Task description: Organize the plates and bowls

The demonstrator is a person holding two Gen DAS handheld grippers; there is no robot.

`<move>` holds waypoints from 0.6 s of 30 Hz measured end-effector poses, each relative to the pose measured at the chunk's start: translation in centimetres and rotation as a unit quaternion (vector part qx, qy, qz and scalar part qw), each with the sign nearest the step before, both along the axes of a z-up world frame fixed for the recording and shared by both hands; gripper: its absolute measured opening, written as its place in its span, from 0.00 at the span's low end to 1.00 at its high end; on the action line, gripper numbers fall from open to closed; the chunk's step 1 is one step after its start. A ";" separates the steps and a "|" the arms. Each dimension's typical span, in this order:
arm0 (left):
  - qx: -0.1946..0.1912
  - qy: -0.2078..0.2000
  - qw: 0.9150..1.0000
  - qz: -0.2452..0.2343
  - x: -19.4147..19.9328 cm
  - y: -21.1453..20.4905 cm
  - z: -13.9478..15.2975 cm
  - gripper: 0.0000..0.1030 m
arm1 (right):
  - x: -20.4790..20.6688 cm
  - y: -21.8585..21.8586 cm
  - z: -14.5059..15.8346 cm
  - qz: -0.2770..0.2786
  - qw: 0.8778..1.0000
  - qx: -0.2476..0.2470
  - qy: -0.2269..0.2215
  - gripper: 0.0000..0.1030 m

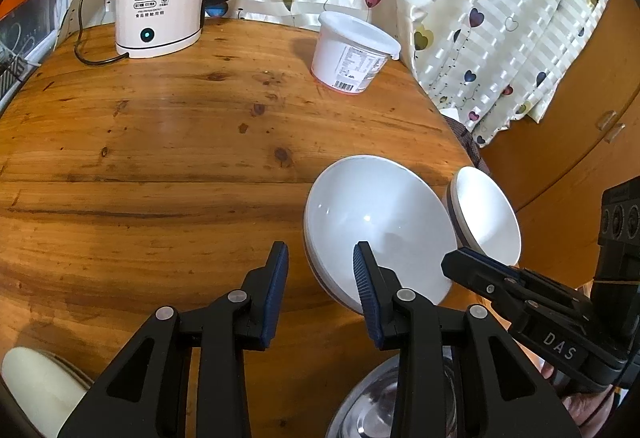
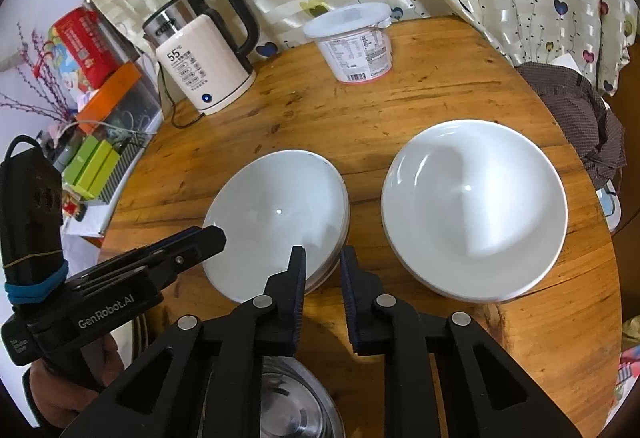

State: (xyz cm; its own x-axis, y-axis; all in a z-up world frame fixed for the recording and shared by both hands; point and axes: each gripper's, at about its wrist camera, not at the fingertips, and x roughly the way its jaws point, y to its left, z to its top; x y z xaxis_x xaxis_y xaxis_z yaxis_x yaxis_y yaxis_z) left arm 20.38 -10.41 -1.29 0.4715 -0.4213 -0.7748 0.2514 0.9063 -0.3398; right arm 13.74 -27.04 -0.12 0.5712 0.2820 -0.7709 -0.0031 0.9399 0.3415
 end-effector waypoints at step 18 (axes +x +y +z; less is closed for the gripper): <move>0.002 -0.008 1.000 -0.003 -0.1 0.0 0.3 0.23 | 0.2 0.7 0.4 0.005 1.000 -0.012 -0.010 0.14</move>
State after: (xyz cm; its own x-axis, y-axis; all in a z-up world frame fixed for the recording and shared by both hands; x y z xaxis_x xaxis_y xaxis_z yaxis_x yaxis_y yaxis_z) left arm 20.32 -10.42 -1.00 0.4812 -0.4210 -0.7689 0.2630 0.9061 -0.3315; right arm 13.97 -26.38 0.27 0.5840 0.2689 -0.7660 -0.0195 0.9479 0.3179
